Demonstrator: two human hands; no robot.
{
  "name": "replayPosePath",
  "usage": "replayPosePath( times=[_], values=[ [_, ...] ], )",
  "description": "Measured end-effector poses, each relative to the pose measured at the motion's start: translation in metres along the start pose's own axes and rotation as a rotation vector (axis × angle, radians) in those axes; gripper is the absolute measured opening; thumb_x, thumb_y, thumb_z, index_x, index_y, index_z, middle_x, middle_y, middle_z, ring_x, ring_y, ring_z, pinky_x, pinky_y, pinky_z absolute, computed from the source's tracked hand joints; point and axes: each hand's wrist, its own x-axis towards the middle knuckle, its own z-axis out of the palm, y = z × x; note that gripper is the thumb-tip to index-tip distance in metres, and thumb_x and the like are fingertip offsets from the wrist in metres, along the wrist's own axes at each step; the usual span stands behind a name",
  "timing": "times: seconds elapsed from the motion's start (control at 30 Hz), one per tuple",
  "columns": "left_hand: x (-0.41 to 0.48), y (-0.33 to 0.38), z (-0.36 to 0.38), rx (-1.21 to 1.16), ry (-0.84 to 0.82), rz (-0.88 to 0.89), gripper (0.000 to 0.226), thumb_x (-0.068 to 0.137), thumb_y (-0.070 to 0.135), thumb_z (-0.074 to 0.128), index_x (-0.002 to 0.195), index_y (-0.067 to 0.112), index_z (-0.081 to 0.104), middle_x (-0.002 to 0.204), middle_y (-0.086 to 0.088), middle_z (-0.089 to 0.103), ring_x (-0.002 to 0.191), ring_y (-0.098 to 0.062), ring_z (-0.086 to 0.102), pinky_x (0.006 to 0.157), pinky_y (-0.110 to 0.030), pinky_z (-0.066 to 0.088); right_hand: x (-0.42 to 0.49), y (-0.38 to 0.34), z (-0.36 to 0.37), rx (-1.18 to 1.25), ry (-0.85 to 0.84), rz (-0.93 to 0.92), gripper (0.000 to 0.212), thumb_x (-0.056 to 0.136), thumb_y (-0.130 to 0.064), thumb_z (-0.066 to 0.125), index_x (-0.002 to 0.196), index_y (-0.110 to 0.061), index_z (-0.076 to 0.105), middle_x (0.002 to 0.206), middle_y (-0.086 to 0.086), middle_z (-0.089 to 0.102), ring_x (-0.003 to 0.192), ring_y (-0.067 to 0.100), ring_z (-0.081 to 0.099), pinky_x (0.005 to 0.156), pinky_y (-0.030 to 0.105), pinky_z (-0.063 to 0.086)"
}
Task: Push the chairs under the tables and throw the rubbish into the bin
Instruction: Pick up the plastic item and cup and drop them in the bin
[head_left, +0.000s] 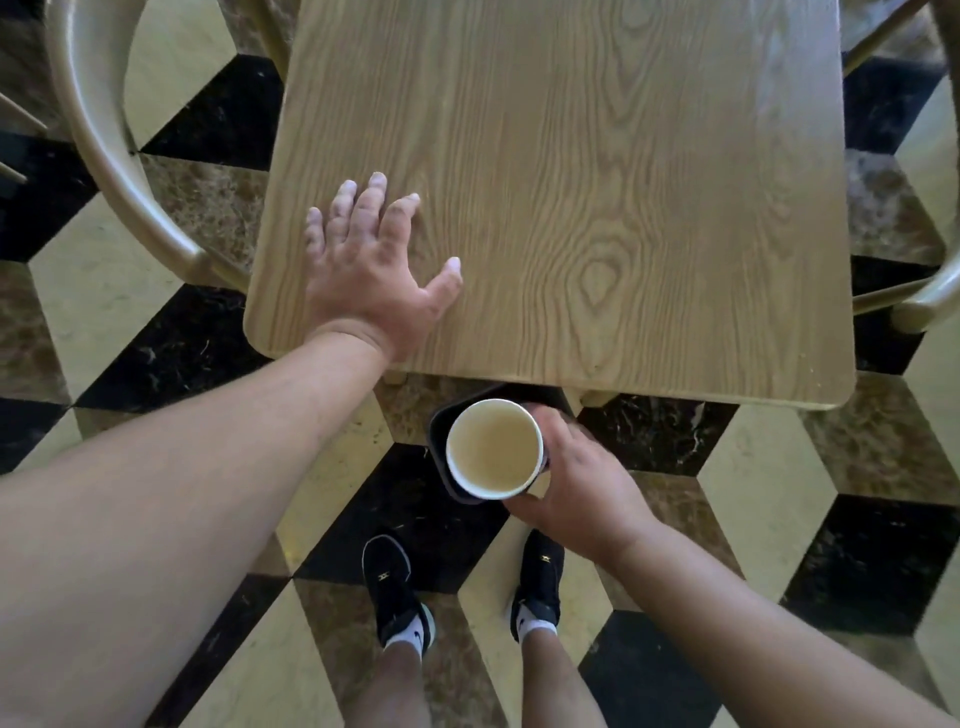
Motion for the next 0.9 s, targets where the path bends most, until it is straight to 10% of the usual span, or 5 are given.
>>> replayPosePath(
  times=[0.33, 0.63, 0.9],
  values=[
    [0.0, -0.002, 0.001, 0.01, -0.005, 0.018, 0.077, 0.091, 0.074, 0.045, 0.151, 0.026, 0.044, 0.171, -0.012, 0.029, 0.159, -0.031, 0.013, 0.128, -0.058, 0.002, 0.029, 0.032, 0.02, -0.17, -0.258, 0.205, 0.099, 0.087, -0.056, 0.077, 0.164, -0.033, 0.019, 0.168, -0.007, 0.029, 0.151, 0.022, 0.03, 0.116, 0.041, 0.035],
    [-0.003, 0.002, -0.002, 0.009, -0.029, 0.012, 0.078, 0.09, 0.073, 0.044, 0.151, 0.025, 0.044, 0.171, -0.012, 0.029, 0.16, -0.031, 0.012, 0.128, -0.058, 0.001, 0.026, -0.05, -0.043, -0.106, 0.158, -0.386, 0.024, 0.101, -0.035, 0.062, 0.103, -0.014, 0.073, 0.096, -0.002, 0.072, 0.09, 0.019, 0.064, 0.082, 0.034, 0.054],
    [-0.003, 0.002, -0.003, 0.017, -0.049, 0.006, 0.079, 0.091, 0.075, 0.043, 0.153, 0.027, 0.041, 0.173, -0.009, 0.025, 0.161, -0.027, 0.008, 0.128, -0.057, -0.001, 0.111, -0.038, -0.1, -0.205, 0.313, -0.043, 0.077, 0.098, -0.058, 0.058, 0.162, -0.023, 0.034, 0.167, 0.005, 0.035, 0.158, 0.028, 0.016, 0.128, 0.053, 0.015]
  ],
)
